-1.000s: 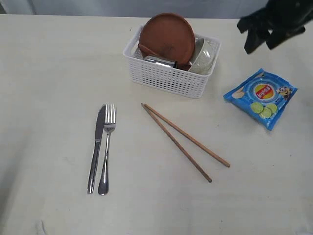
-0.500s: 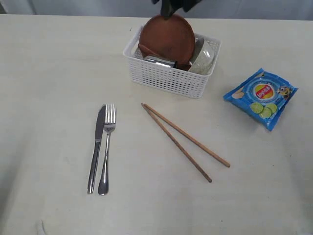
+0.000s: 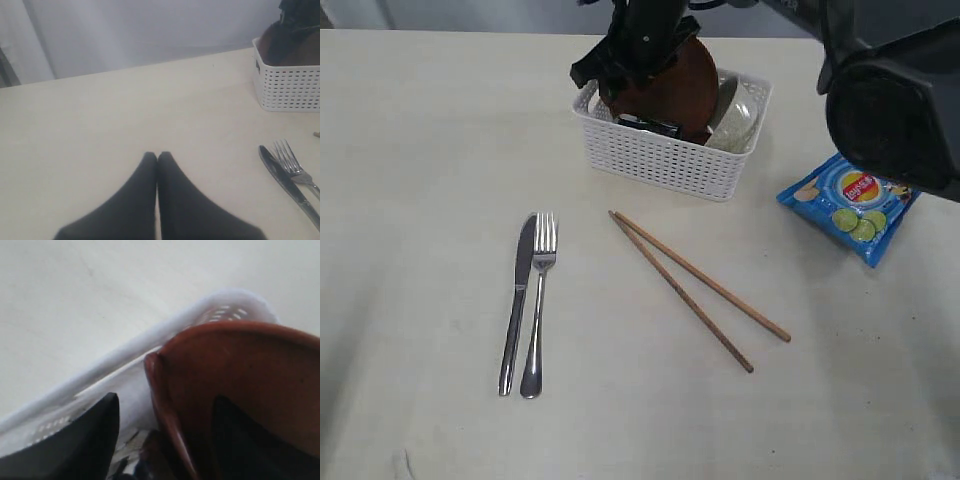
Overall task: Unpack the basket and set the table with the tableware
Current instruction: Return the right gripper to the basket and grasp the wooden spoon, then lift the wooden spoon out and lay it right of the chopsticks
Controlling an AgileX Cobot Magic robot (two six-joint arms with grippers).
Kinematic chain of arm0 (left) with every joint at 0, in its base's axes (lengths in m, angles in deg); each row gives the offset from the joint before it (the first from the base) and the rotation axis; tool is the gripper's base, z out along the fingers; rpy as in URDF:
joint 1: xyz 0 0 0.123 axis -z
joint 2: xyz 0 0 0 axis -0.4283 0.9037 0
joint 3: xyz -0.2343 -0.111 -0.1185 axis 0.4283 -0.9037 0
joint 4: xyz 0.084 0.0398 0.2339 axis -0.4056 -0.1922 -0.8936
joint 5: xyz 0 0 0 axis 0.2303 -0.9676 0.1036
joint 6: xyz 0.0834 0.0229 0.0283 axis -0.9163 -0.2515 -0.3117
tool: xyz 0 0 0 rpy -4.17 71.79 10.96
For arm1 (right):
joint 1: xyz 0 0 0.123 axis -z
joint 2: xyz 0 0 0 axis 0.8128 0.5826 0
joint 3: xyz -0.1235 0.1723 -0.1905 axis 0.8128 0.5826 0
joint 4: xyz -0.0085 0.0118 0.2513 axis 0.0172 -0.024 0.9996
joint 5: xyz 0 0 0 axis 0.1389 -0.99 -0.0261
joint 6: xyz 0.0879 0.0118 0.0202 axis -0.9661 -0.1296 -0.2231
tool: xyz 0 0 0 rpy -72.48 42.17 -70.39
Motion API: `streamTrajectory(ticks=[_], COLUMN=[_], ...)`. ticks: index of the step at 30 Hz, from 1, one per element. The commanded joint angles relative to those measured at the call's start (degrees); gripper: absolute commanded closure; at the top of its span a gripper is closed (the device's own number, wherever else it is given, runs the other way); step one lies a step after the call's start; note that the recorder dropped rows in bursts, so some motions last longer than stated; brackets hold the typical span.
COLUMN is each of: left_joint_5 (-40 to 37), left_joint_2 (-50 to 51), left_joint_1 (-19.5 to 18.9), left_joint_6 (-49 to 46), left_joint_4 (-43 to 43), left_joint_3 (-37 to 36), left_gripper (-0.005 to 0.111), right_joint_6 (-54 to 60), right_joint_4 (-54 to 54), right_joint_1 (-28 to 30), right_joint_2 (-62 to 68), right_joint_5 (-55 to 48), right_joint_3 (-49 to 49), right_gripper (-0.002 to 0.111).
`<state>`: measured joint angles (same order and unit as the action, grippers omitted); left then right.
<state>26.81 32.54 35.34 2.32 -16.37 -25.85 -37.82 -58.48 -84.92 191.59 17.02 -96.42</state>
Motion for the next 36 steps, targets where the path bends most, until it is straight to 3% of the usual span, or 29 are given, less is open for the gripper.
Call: streamTrajectory(ticks=[1,9,12,14,36], left_joint_5=[0.4,0.4,0.4,0.4,0.4], left_joint_2=[-0.2,-0.2,-0.2,-0.2,-0.2], left_joint_1=[-0.1,-0.1,-0.1,-0.1,-0.1], left_joint_6=[0.0,0.0,0.0,0.0,0.0], left_joint_4=[0.1,0.1,0.1,0.1,0.1], left_joint_3=[-0.1,-0.1,-0.1,-0.1,-0.1], left_gripper=[0.107,0.107,0.107,0.107,0.107], right_joint_6=[-0.3,1.8,1.8,1.8,1.5], right_joint_4=[-3.2,0.1,-1.4,-2.3,-5.3], right_joint_1=[0.3,-0.4,-0.4,-0.4,-0.4], right_joint_2=[0.8,3.0,3.1,3.0,-7.6], right_joint_5=[-0.7,-1.2,-2.1,-2.7,-3.9], right_joint_3=[-0.5,-0.5,-0.5,-0.5,-0.5], right_gripper=[0.056,0.069,0.097,0.108,0.109])
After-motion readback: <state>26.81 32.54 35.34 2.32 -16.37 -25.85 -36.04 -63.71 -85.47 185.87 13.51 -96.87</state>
